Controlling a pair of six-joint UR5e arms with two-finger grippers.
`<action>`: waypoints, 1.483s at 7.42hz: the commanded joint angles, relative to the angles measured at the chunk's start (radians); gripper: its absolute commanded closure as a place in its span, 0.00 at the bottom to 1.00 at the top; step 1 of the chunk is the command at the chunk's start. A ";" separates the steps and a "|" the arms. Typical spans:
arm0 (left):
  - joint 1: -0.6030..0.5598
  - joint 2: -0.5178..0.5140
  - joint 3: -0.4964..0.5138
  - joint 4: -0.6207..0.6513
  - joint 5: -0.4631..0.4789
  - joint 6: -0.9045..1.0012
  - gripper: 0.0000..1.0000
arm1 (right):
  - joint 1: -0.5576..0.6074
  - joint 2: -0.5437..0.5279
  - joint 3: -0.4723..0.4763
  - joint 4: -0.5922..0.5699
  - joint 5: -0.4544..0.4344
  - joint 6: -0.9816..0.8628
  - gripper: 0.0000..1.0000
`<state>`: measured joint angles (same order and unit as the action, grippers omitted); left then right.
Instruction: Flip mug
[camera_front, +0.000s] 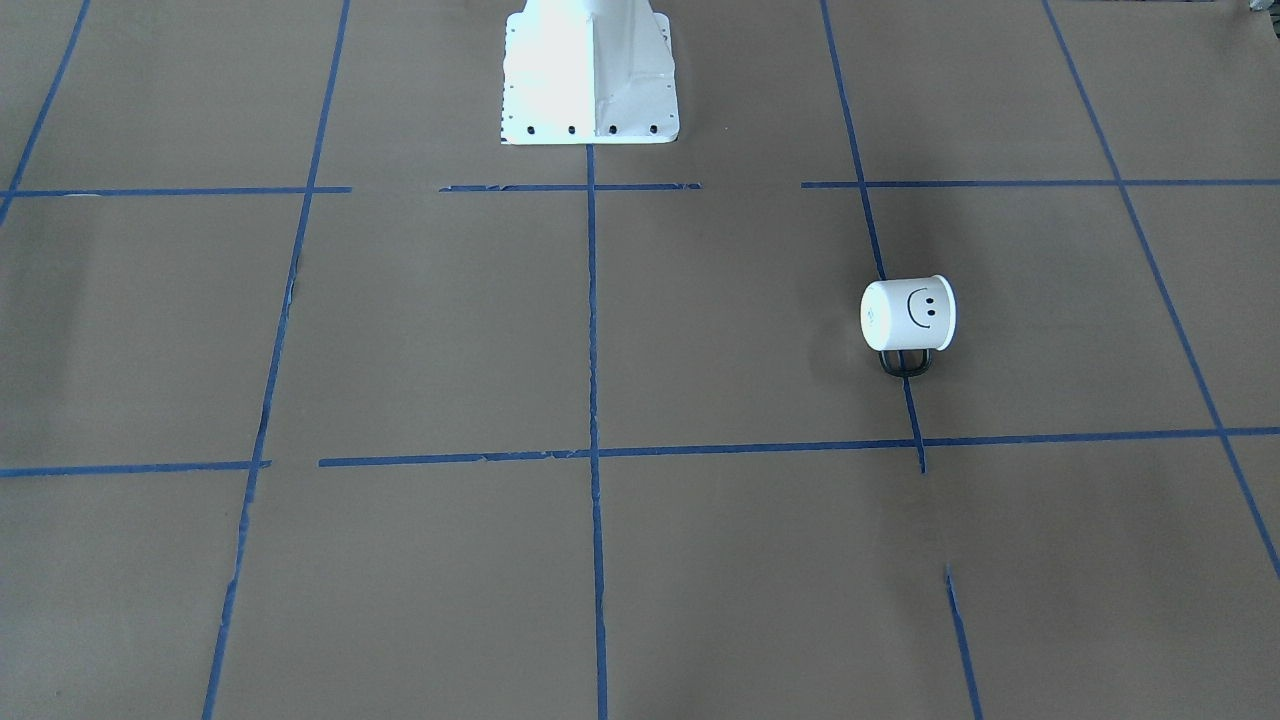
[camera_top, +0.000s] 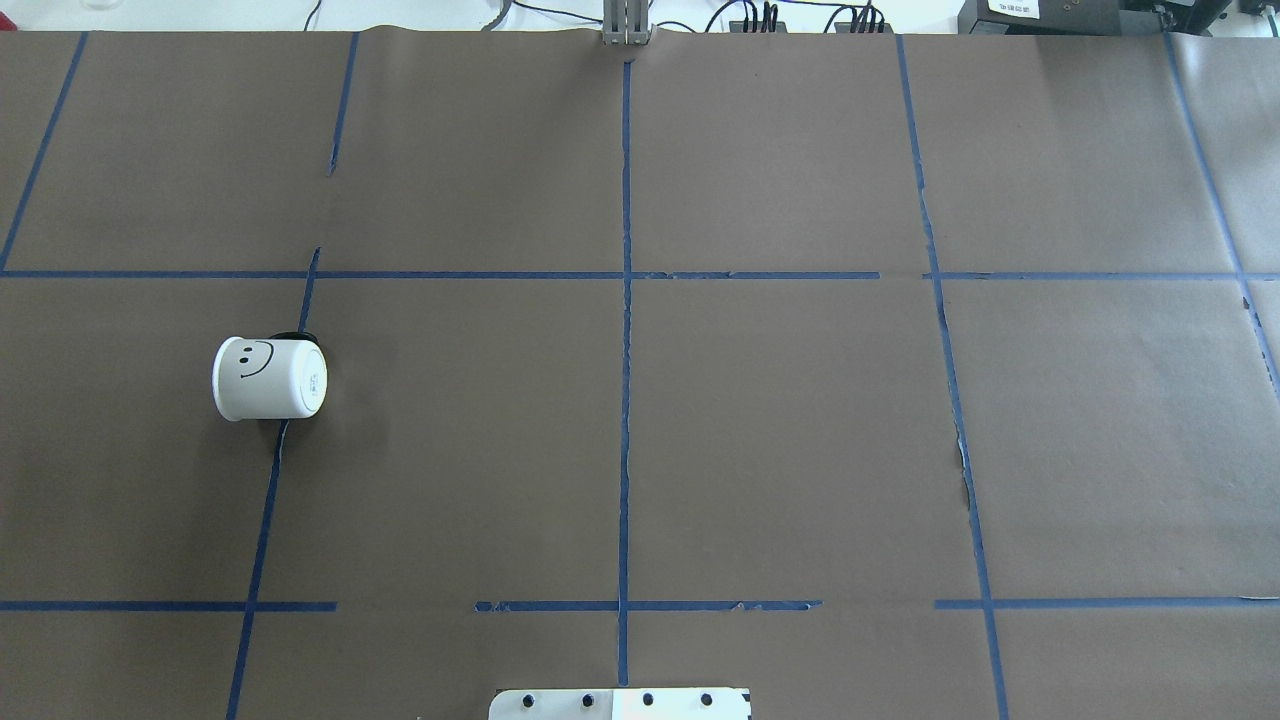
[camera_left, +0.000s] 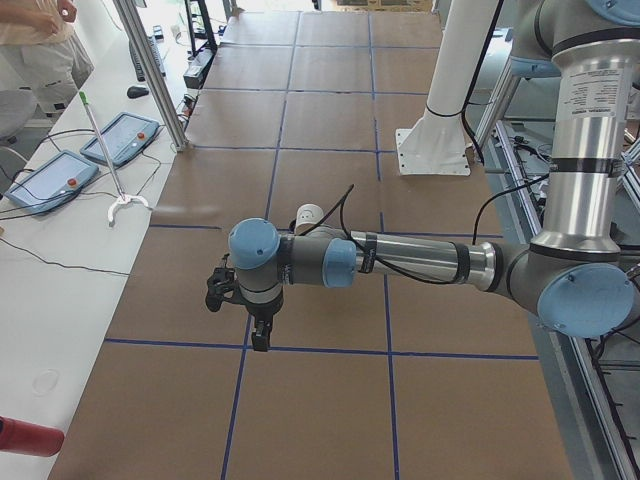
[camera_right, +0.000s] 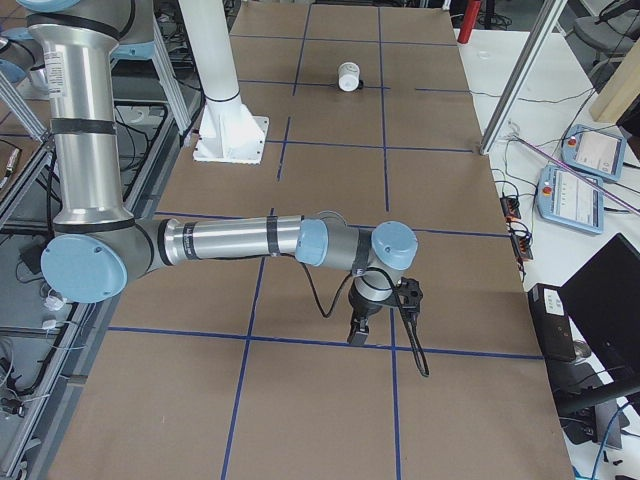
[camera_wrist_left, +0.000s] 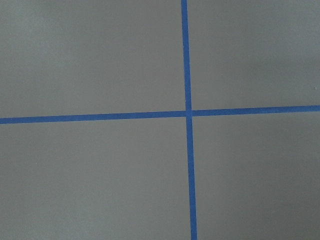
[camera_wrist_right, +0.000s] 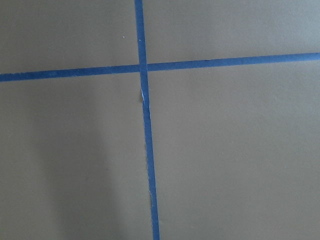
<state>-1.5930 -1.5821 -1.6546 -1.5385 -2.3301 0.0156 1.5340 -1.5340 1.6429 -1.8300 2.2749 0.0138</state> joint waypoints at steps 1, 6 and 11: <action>0.004 -0.004 0.005 0.000 -0.003 -0.008 0.00 | 0.000 0.000 0.000 0.000 0.000 0.000 0.00; 0.097 -0.013 0.007 -0.162 -0.009 -0.005 0.00 | 0.000 0.000 0.000 0.000 0.000 -0.002 0.00; 0.342 0.107 0.009 -0.793 0.001 -0.660 0.00 | 0.000 0.000 0.000 0.000 0.000 0.000 0.00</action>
<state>-1.3409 -1.5330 -1.6474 -2.0927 -2.3354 -0.4154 1.5340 -1.5342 1.6429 -1.8300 2.2749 0.0138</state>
